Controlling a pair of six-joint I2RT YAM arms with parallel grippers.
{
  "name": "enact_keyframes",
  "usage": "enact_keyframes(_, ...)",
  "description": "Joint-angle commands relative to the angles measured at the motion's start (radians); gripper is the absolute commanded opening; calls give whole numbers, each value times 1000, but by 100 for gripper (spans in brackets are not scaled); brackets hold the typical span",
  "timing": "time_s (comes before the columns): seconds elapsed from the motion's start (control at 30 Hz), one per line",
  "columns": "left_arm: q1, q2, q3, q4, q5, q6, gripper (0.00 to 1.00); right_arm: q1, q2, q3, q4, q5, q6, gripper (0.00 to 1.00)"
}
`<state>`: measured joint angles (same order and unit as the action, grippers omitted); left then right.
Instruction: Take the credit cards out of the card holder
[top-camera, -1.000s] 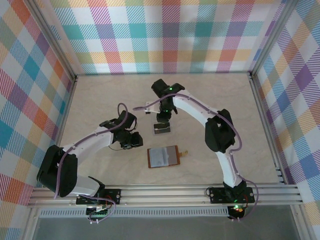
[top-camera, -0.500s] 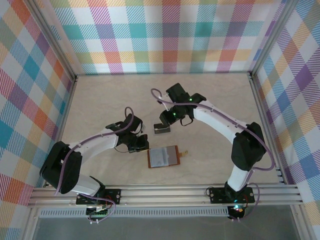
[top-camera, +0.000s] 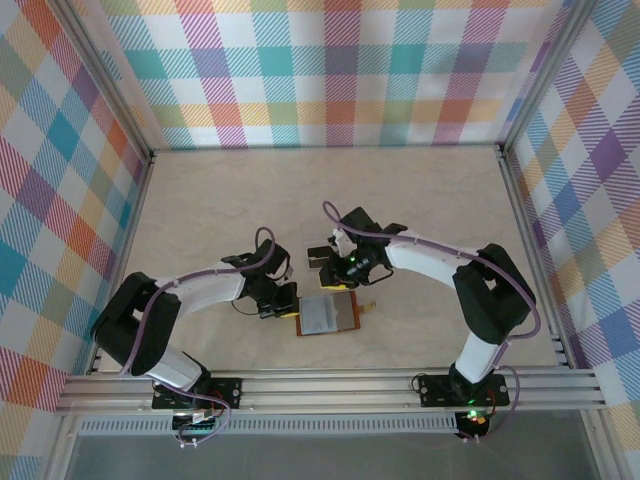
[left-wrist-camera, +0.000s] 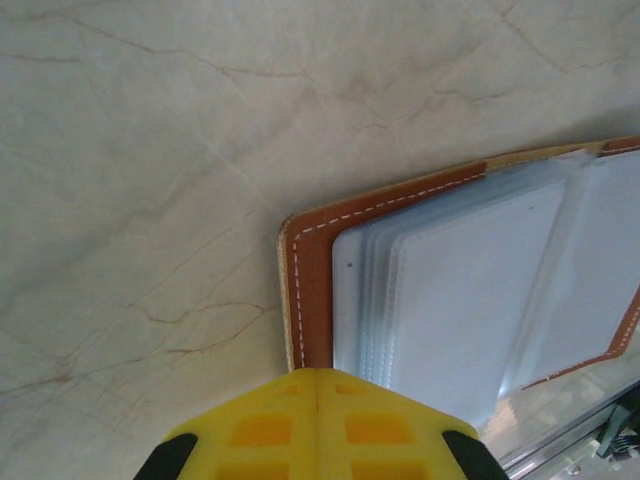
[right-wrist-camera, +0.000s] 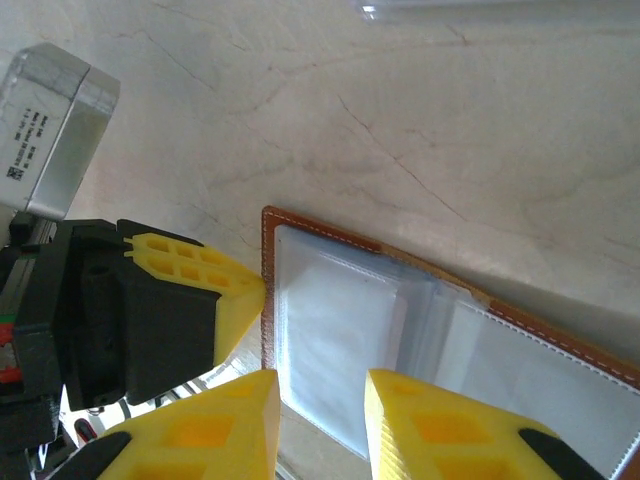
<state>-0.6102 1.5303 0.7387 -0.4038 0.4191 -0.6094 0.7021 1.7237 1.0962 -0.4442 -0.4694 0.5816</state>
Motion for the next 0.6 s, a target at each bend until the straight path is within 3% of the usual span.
enact_keyframes(0.0,-14,25,-21,25,29,-1,0,19,-3,-22,59,-28,78,29)
enact_keyframes(0.57,-15,59,-45,-7,-20,19,0,163,113,-60,131,-19,213,26)
